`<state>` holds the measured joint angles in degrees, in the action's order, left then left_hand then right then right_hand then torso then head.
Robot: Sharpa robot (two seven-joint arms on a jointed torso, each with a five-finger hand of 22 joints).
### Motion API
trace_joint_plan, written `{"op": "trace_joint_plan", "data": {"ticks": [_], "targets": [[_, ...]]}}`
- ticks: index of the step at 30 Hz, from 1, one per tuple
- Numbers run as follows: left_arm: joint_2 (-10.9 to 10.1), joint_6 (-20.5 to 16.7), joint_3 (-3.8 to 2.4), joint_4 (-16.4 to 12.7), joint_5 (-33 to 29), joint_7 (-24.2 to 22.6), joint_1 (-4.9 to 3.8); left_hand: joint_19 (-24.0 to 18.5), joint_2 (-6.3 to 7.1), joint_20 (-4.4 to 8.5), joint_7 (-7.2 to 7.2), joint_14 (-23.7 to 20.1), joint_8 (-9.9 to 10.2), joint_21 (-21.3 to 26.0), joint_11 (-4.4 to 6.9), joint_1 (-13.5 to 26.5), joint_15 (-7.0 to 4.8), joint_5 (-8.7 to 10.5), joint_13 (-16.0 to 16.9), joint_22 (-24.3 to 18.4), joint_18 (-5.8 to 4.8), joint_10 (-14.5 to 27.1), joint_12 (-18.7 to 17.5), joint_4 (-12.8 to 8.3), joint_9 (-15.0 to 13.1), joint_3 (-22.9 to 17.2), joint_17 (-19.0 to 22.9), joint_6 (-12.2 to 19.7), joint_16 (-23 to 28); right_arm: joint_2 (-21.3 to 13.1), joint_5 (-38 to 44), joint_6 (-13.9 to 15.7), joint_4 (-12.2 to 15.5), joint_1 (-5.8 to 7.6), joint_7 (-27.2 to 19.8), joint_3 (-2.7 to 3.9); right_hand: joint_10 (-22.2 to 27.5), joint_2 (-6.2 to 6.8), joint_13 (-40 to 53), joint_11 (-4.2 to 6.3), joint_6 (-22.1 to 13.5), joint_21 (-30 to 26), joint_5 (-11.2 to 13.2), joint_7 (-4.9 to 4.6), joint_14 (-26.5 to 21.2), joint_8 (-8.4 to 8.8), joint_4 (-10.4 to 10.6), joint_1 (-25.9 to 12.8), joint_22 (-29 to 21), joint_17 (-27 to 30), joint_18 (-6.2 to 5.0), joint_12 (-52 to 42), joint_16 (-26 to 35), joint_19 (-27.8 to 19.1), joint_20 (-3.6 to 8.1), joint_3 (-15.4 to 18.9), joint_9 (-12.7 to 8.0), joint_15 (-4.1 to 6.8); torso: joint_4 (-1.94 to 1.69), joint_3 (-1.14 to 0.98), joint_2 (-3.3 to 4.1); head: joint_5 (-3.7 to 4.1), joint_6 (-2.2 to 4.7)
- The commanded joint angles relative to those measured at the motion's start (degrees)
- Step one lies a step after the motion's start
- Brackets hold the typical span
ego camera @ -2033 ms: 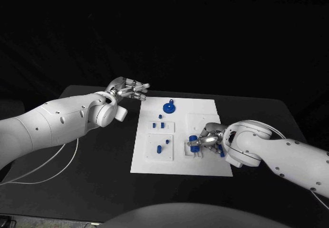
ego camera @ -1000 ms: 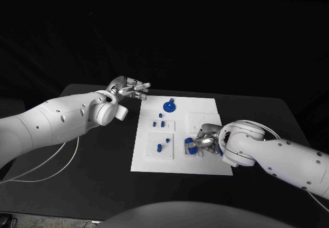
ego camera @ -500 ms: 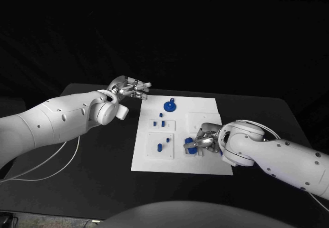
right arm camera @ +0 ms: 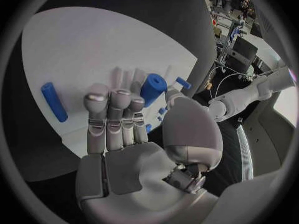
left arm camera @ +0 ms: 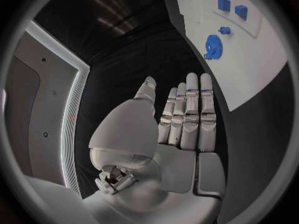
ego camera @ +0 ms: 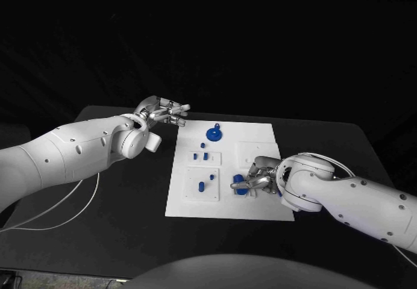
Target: Assemble the parts on the task board
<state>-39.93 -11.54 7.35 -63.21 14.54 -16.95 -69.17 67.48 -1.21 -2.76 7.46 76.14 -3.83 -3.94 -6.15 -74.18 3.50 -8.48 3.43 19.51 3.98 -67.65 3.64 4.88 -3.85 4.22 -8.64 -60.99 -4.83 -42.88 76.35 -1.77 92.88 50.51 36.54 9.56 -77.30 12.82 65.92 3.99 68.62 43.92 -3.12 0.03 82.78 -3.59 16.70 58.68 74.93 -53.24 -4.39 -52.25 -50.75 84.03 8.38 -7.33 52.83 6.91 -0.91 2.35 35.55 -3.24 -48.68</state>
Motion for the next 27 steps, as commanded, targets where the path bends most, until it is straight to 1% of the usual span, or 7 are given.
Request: {"op": "trace_joint_plan", "data": {"ticks": [1,5,17,20,21,24,27], "targets": [[0.01,0.86,-0.04,-0.14,-0.28,-0.24,0.1,0.35,0.27,0.04,0.02,-0.19,0.22,-0.35,0.04,0.2,0.21,0.31,0.07,-0.18,-0.8,0.57,-0.18,-0.21,0.03,-0.05,-0.07,0.66,-0.26,-0.22,1.19,0.71,0.31,-0.14,-1.7,-0.03,-0.08,-0.26,0.07,-0.08,0.42,-0.09,0.04,0.09,0.17,-0.15,0.05,-0.94,0.11,-0.01,0.91,0.01,0.22,3.14,-0.24,0.39,0.23,-0.05,0.02,0.0,-0.01,0.02,0.11],[-0.05,0.89,-0.04,-0.14,-0.25,-0.2,0.1,0.35,0.27,0.04,0.02,-0.19,0.22,-0.35,0.04,0.2,0.21,0.31,0.07,-0.18,-0.8,0.57,-0.18,-0.21,0.03,-0.05,-0.07,0.66,-0.26,-0.54,0.89,1.32,0.48,-0.2,-2.14,-0.03,-0.16,0.09,0.11,0.02,0.48,0.04,0.27,0.18,0.17,-0.17,0.13,-2.04,0.16,-0.16,0.94,-0.03,0.16,3.16,-0.09,1.3,0.36,0.07,0.02,-0.03,-0.03,-0.01,0.08],[-0.19,0.93,-0.03,-0.15,-0.24,0.01,0.1,0.36,0.23,0.03,0.01,-0.22,0.23,-0.36,0.03,0.29,0.23,0.4,0.07,-0.33,-0.79,0.6,-0.18,-0.24,0.03,-0.03,-0.07,0.7,-0.26,-1.82,0.86,3.63,1.1,-0.43,-5.04,-0.01,-0.55,-0.25,0.53,0.17,0.95,0.92,0.21,0.39,0.3,-0.19,0.24,-3.55,0.47,-0.8,1.09,-0.38,-0.11,3.23,0.11,4.12,1.2,0.22,0.02,0.01,-0.03,0.09,0.43],[-0.21,0.92,-0.03,-0.15,-0.24,0.05,0.1,0.36,0.16,0.02,0.03,-0.23,0.23,-0.37,0.03,0.37,0.23,0.39,0.07,-0.39,-0.79,0.6,-0.17,-0.18,0.03,-0.03,-0.07,0.71,-0.25,-2.2,-0.07,4.58,1.29,-0.51,-6.04,0.0,-0.75,-1.79,0.85,0.15,1.05,1.69,-0.62,0.4,0.38,-0.18,0.29,-3.72,0.77,-1.18,0.98,-0.93,-0.64,3.26,-0.02,9.64,1.83,0.15,-0.03,-0.01,-0.01,0.22,0.53],[-0.22,0.92,-0.03,-0.14,-0.24,0.06,0.1,0.36,0.16,0.02,0.03,-0.23,0.23,-0.37,0.03,0.37,0.23,0.39,0.07,-0.39,-0.79,0.6,-0.17,-0.18,0.03,-0.03,-0.07,0.71,-0.25,-2.29,-0.39,4.83,1.35,-0.53,-6.31,0.01,-0.77,-4.76,0.98,0.13,1.0,2.04,-2.78,0.4,0.39,-0.17,-0.22,-3.25,0.93,-1.31,0.9,-1.17,-0.91,3.26,-0.08,14.24,2.26,0.12,-0.02,-0.01,-0.02,0.25,0.57],[-0.24,0.91,-0.03,-0.09,-0.24,0.08,0.1,0.36,0.16,0.02,0.03,-0.23,0.23,-0.37,0.03,0.37,0.23,0.39,0.07,-0.39,-0.79,0.6,-0.17,-0.18,0.03,-0.03,-0.07,0.71,-0.25,-2.57,-1.01,5.24,1.56,-0.57,-6.77,0.02,-0.78,-4.36,1.06,0.14,1.0,2.27,-1.44,0.4,0.37,-0.16,0.19,-4.44,1.04,-1.35,0.83,-1.33,-1.08,3.25,-0.11,14.17,2.66,0.11,0.01,0.0,-0.05,0.25,0.62],[-0.27,0.91,-0.02,-0.05,-0.24,0.1,0.1,0.36,0.16,0.02,0.03,-0.23,0.23,-0.37,0.03,0.37,0.23,0.39,0.07,-0.39,-0.79,0.6,-0.17,-0.18,0.03,-0.03,-0.07,0.71,-0.25,-3.04,-1.39,5.32,1.89,-0.59,-7.13,0.07,-0.77,-4.39,1.08,0.14,1.01,2.41,-1.6,0.42,0.35,-0.16,0.17,-4.29,1.11,-1.38,0.79,-1.4,-1.2,3.25,-0.13,14.02,2.91,0.11,0.0,0.0,-0.05,0.25,0.63]]}}
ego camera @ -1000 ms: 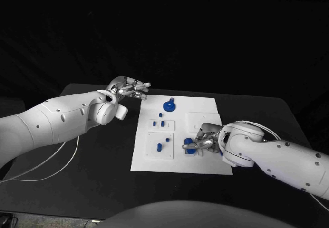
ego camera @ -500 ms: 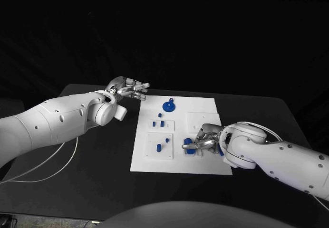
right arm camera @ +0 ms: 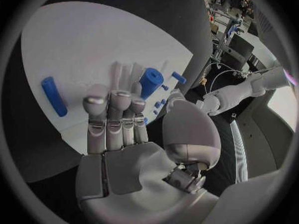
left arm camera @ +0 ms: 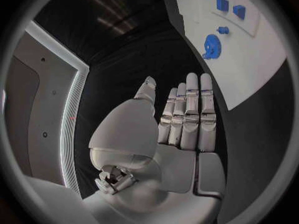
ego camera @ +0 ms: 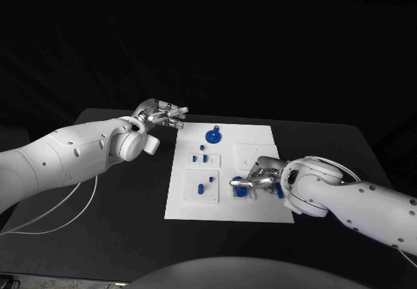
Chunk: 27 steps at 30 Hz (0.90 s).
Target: Assemble the parts on the task board
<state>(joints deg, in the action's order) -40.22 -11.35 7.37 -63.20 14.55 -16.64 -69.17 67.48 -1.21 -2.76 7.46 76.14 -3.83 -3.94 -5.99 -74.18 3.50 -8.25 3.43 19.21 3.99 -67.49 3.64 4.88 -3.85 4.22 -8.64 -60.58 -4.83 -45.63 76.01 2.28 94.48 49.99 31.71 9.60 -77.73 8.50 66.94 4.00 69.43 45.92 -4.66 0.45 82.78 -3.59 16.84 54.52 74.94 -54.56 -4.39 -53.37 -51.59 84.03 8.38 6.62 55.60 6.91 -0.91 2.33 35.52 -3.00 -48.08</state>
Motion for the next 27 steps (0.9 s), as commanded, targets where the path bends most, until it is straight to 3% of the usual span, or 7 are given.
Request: {"op": "trace_joint_plan", "data": {"ticks": [1,3,5,7,9,16,27], "targets": [[0.01,0.73,-0.04,-0.06,-0.25,-0.2,0.1,0.36,0.16,0.02,0.03,-0.23,0.23,-0.37,-0.13,0.37,0.23,0.16,0.08,-0.1,-0.79,0.44,-0.17,-0.18,0.03,-0.04,-0.07,0.3,-0.25,-0.5,-1.14,1.15,0.42,-0.07,-2.47,0.06,-0.35,-0.35,0.1,0.13,0.21,0.5,-0.55,0.01,0.35,-0.15,-0.01,0.37,1.13,-0.07,0.8,-0.35,-0.42,3.26,-0.14,-0.07,0.25,0.11,-0.02,0.02,-0.01,0.03,0.07],[-0.01,0.74,-0.03,-0.06,-0.25,-0.19,0.1,0.36,0.16,0.02,0.03,-0.23,0.23,-0.37,-0.13,0.37,0.23,0.16,0.08,-0.1,-0.79,0.44,-0.17,-0.18,0.03,-0.04,-0.07,0.3,-0.25,-0.92,-1.33,0.74,0.67,-0.08,-2.75,0.13,-0.35,-0.84,0.11,0.14,0.23,0.52,-3.11,0.03,0.35,-0.15,-0.2,1.85,1.16,-0.08,0.79,-0.41,-0.53,3.24,-0.14,-0.26,0.42,0.12,-0.03,0.04,-0.01,0.01,0.09],[-0.03,0.75,-0.03,-0.05,-0.25,-0.17,0.1,0.36,0.16,0.02,0.03,-0.23,0.23,-0.37,-0.13,0.37,0.23,0.16,0.08,-0.1,-0.79,0.44,-0.17,-0.18,0.03,-0.04,-0.07,0.3,-0.25,-1.41,-1.78,0.04,0.91,-0.08,-3.18,0.22,-0.37,-2.36,0.2,0.2,0.36,0.59,-15.37,0.1,0.3,-0.15,-2.62,6.2,1.21,-0.06,0.87,-0.51,-0.55,3.24,-0.07,0.3,0.62,0.16,-0.01,0.06,0.0,-0.03,0.11],[-0.06,0.78,-0.03,-0.05,-0.25,-0.16,0.1,0.36,0.16,0.02,0.03,-0.23,0.23,-0.37,-0.13,0.37,0.23,0.16,0.08,-0.1,-0.79,0.44,-0.17,-0.18,0.03,-0.04,-0.07,0.3,-0.25,-1.87,-2.49,-0.7,1.13,-0.09,-3.69,0.3,-0.36,-3.97,0.27,0.2,0.37,0.67,-21.81,0.15,0.28,-0.12,-6.55,8.23,1.28,-0.05,0.94,-0.58,-0.62,3.24,-0.05,1.67,0.67,0.18,-0.01,0.06,0.01,-0.04,0.13],[-0.09,0.89,-0.02,-0.05,-0.25,-0.19,0.1,0.36,0.16,0.02,0.03,-0.23,0.23,-0.37,-0.13,0.37,0.23,0.16,0.08,-0.1,-0.79,0.44,-0.17,-0.18,0.03,-0.04,-0.07,0.3,-0.25,-2.23,-2.96,-1.21,1.34,-0.09,-4.21,0.36,-0.31,-4.76,0.27,0.24,0.32,0.6,-23.67,0.18,0.28,-0.11,-8.48,8.43,1.3,-0.04,0.94,-0.56,-0.65,3.23,-0.05,2.26,0.45,0.2,-0.01,0.05,0.01,-0.05,0.13],[-0.29,0.99,-0.01,0.1,-0.25,-0.14,0.1,0.35,0.38,0.0,0.03,-0.29,0.21,-0.37,-0.16,0.75,0.26,0.34,0.08,-0.34,-0.8,0.46,-0.17,0.06,0.02,0.13,-0.06,0.31,-0.24,-3.49,-2.78,-2.93,2.22,-0.28,-6.7,0.71,-0.3,-5.41,0.29,0.47,0.47,0.87,-31.57,0.51,0.24,-0.13,-10.49,8.57,1.54,-0.16,1.06,-0.54,-0.85,3.24,0.07,3.2,0.54,0.34,0.01,0.02,0.0,-0.2,0.12],[-0.46,0.92,0.01,0.39,-0.25,0.11,0.1,0.37,0.39,-0.01,0.03,-0.27,0.22,-0.38,-0.15,0.74,0.25,0.36,0.07,-0.41,-0.79,0.48,-0.18,0.13,0.02,0.03,-0.06,0.34,-0.26,-4.28,-3.24,-3.2,3.27,-1.39,-8.95,2.2,-0.35,-6.0,0.35,0.59,0.68,1.04,-33.0,0.68,0.24,-0.16,-11.31,8.24,1.79,-0.38,1.13,-0.58,-1.07,3.26,0.17,3.38,1.01,0.41,0.0,0.01,0.03,-0.26,0.02]]}}
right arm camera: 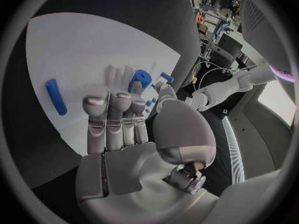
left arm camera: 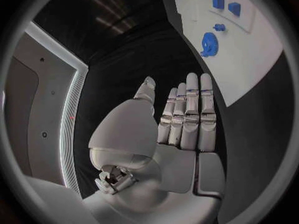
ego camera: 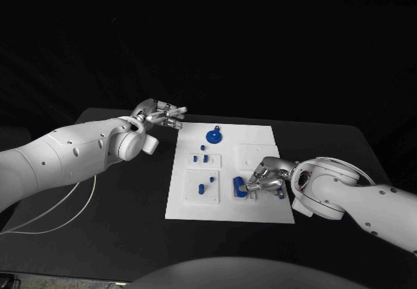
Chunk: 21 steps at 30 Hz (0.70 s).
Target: Assemble the parts on the task board
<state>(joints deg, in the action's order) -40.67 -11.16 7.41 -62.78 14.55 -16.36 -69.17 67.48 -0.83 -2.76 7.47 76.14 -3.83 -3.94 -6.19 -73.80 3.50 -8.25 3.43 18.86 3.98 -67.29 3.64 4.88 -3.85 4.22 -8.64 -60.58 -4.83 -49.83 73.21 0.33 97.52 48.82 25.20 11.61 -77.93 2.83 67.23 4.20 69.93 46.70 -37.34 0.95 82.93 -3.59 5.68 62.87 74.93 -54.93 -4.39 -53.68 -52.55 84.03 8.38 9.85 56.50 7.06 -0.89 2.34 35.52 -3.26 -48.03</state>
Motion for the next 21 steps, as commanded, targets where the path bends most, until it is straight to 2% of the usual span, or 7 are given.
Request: {"op": "trace_joint_plan", "data": {"ticks": [1,7,9,11,13,17,21], "targets": [[-0.02,0.71,-0.03,-0.03,-0.25,-0.15,0.1,0.37,0.01,-0.01,0.02,-0.27,0.22,-0.38,0.05,0.36,0.26,0.36,0.07,-0.05,-0.79,0.28,-0.18,0.13,0.02,0.03,-0.07,0.34,-0.26,-0.1,-0.46,-1.38,0.25,-0.3,-2.56,0.3,-0.2,-0.62,0.1,0.42,0.2,0.25,-0.46,0.24,0.09,-0.14,-0.39,-0.04,1.84,-0.05,1.14,-0.34,-0.15,3.26,0.17,0.32,0.47,0.27,-0.02,0.0,0.03,0.0,-0.04],[-0.04,0.68,-0.02,0.03,-0.25,-0.05,0.1,0.37,0.01,-0.01,0.02,-0.27,0.22,-0.38,0.05,0.36,0.26,0.36,0.07,-0.05,-0.79,0.28,-0.18,0.13,0.02,0.03,-0.07,0.34,-0.26,-0.14,-0.46,-2.55,0.09,-0.53,-2.63,0.58,-0.12,-1.48,0.1,0.57,0.05,0.34,2.19,0.47,0.06,-0.06,-3.01,2.86,2.0,-0.09,1.29,-0.25,-0.15,3.24,0.29,-3.32,-0.06,0.42,0.01,0.06,0.01,0.06,-0.2],[-0.02,0.7,-0.01,0.04,-0.25,-0.02,0.1,0.37,0.01,-0.01,0.02,-0.27,0.22,-0.38,0.05,0.36,0.26,0.36,0.07,-0.05,-0.79,0.28,-0.18,0.13,0.02,0.03,-0.07,0.34,-0.26,-0.08,-0.37,-2.62,-0.03,-0.58,-2.49,0.61,-0.05,0.5,0.1,0.6,-0.08,0.35,8.3,0.55,0.07,-0.04,-4.26,3.92,2.09,-0.13,1.42,-0.13,-0.13,3.23,0.42,-13.04,-1.5,0.6,-0.01,0.05,0.01,0.08,-0.2],[-0.01,0.71,-0.01,0.05,-0.25,0.01,0.1,0.37,0.01,-0.01,0.02,-0.27,0.22,-0.38,0.05,0.36,0.26,0.36,0.07,-0.05,-0.79,0.28,-0.18,0.13,0.02,0.03,-0.07,0.34,-0.26,0.05,-0.26,-2.3,-0.19,-0.62,-2.28,0.63,-0.06,4.18,0.01,0.52,-0.5,0.22,12.14,0.42,0.07,-0.24,-7.3,2.41,2.17,-0.06,1.49,0.13,0.02,3.25,0.38,-30.21,-2.13,0.52,-0.05,0.03,0.02,0.1,-0.26],[0.0,0.71,0.0,0.06,-0.25,0.03,0.1,0.37,0.01,-0.01,0.02,-0.27,0.22,-0.38,0.05,0.36,0.26,0.36,0.07,-0.05,-0.79,0.28,-0.18,0.13,0.02,0.03,-0.07,0.34,-0.26,0.16,-0.21,-2.11,-0.32,-0.65,-2.19,0.64,-0.25,4.77,-0.03,0.59,-0.62,0.2,12.27,0.17,0.06,-0.28,-9.25,0.45,2.23,-0.04,1.43,0.15,0.04,3.25,0.34,-35.94,-0.96,0.44,-0.07,0.03,0.01,0.11,-0.23],[-0.04,0.7,0.0,0.07,-0.25,0.1,0.1,0.37,0.01,-0.01,0.02,-0.27,0.22,-0.38,0.05,0.36,0.26,0.36,0.07,-0.05,-0.79,0.28,-0.18,0.13,0.02,0.03,-0.07,0.34,-0.26,0.44,-0.12,-1.68,-0.53,-0.77,-2.06,0.65,-0.5,4.0,-0.09,0.48,-1.04,0.06,12.33,-0.14,0.07,-0.17,-13.81,-3.08,2.41,0.13,1.3,0.32,0.17,3.25,0.17,-41.72,2.68,0.27,-0.09,0.03,0.03,0.05,-0.26],[-0.05,0.67,0.01,0.11,-0.25,0.16,0.1,0.44,-0.05,0.01,0.02,-0.27,0.22,-0.42,0.05,0.26,0.25,0.34,0.08,-0.24,-0.78,0.32,-0.17,0.27,0.02,-0.12,-0.08,0.38,-0.29,0.64,-0.09,-1.18,-0.66,-0.9,-2.01,0.65,-0.54,3.67,-0.03,0.45,-1.01,0.13,12.53,-0.27,0.06,-0.16,-14.37,-3.04,2.48,0.14,1.3,0.26,0.16,3.26,0.13,-42.32,2.96,0.21,-0.05,0.04,0.04,0.09,-0.32]]}}
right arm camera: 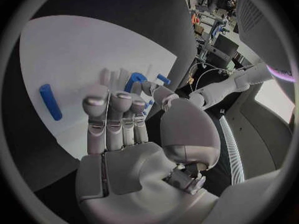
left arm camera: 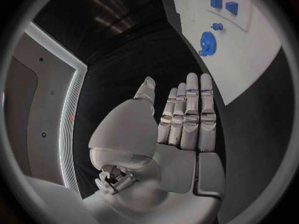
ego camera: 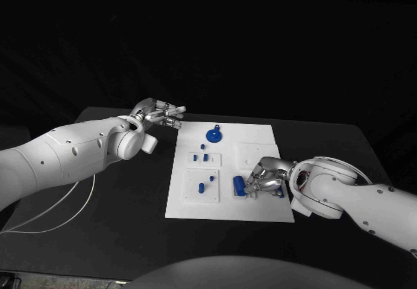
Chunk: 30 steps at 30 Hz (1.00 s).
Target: Assemble the parts on the task board
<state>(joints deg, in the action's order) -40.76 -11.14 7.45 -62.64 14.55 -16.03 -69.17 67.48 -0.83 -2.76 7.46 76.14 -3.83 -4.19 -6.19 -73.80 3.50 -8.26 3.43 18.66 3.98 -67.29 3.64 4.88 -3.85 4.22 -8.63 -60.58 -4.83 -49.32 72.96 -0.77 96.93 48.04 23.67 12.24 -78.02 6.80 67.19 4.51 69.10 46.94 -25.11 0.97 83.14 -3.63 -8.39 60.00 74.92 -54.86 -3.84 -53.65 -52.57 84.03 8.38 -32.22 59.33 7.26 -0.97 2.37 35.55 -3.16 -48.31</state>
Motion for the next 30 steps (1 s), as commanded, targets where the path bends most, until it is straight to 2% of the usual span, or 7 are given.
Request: {"op": "trace_joint_plan", "data": {"ticks": [1,4,9,23,30], "targets": [[0.06,0.66,-0.03,-0.01,-0.25,-0.17,0.1,0.44,-0.04,0.01,0.02,-0.27,0.22,-0.16,0.05,0.26,0.25,0.35,0.08,-0.04,-0.78,0.32,-0.17,0.27,0.02,-0.12,-0.08,0.38,-0.29,0.19,0.16,0.14,-0.13,-0.15,-0.44,0.01,-0.47,-0.34,0.04,0.13,-0.12,-0.09,0.33,-0.3,-0.11,-0.13,-0.47,-0.24,2.52,0.03,0.75,0.21,0.12,3.27,0.13,-0.4,0.23,0.01,0.03,0.02,0.02,0.03,-0.02],[0.11,0.67,-0.02,0.08,-0.25,-0.15,0.1,0.45,-0.15,0.01,0.03,-0.26,0.22,-0.16,0.05,0.19,0.25,0.21,0.08,-0.1,-0.78,0.32,-0.16,0.29,0.02,-0.19,-0.08,0.39,-0.3,0.43,0.16,1.02,-0.33,-0.25,-0.15,0.01,-0.45,-0.8,0.05,0.16,0.01,-0.11,1.46,-0.3,-0.12,-0.14,-0.26,-0.43,2.54,0.07,0.73,0.24,0.15,3.27,0.15,-1.06,0.52,0.04,0.07,0.02,0.03,0.11,-0.06],[0.21,0.74,-0.02,0.16,-0.25,-0.15,0.11,0.45,-0.15,0.01,0.03,-0.26,0.22,-0.16,0.05,0.19,0.25,0.21,0.08,-0.1,-0.78,0.32,-0.16,0.29,0.02,-0.19,-0.08,0.39,-0.3,0.94,0.16,1.83,-0.69,-0.38,0.69,0.0,-0.58,-0.67,0.2,0.18,0.17,-0.05,1.04,-0.27,-0.14,-0.14,0.07,-0.93,2.59,0.15,0.75,0.06,0.16,3.29,0.14,-2.31,1.55,0.04,0.02,-0.04,0.04,0.1,-0.18],[0.15,0.83,0.01,0.21,-0.25,0.19,0.11,0.41,-0.1,-0.02,0.05,-0.37,0.23,-0.14,0.03,0.18,0.29,0.27,0.07,-0.21,-0.79,0.35,-0.18,0.3,0.03,-0.11,-0.06,0.42,-0.24,1.27,-0.22,-1.94,-1.11,-0.56,2.53,-0.03,-0.61,-0.64,0.08,0.09,0.26,-0.2,0.1,-0.36,-0.11,-0.1,-0.57,-0.83,2.61,0.31,0.81,0.31,0.24,3.25,0.04,-2.11,1.53,-0.08,0.02,-0.01,-0.02,0.21,-0.29],[0.12,0.89,0.02,0.2,-0.25,0.29,0.11,0.41,-0.1,-0.02,0.05,-0.37,0.23,-0.14,0.03,0.18,0.29,0.27,0.07,-0.21,-0.79,0.35,-0.18,0.3,0.03,-0.11,-0.06,0.42,-0.24,1.44,-0.26,-1.91,-1.34,-0.71,3.3,-0.05,-0.63,-0.7,0.04,0.1,0.31,-0.33,-0.36,-0.34,-0.13,-0.1,-0.84,-0.88,2.62,0.32,0.81,0.41,0.24,3.26,0.02,-1.58,1.2,-0.09,0.04,-0.02,0.0,0.22,-0.31]]}}
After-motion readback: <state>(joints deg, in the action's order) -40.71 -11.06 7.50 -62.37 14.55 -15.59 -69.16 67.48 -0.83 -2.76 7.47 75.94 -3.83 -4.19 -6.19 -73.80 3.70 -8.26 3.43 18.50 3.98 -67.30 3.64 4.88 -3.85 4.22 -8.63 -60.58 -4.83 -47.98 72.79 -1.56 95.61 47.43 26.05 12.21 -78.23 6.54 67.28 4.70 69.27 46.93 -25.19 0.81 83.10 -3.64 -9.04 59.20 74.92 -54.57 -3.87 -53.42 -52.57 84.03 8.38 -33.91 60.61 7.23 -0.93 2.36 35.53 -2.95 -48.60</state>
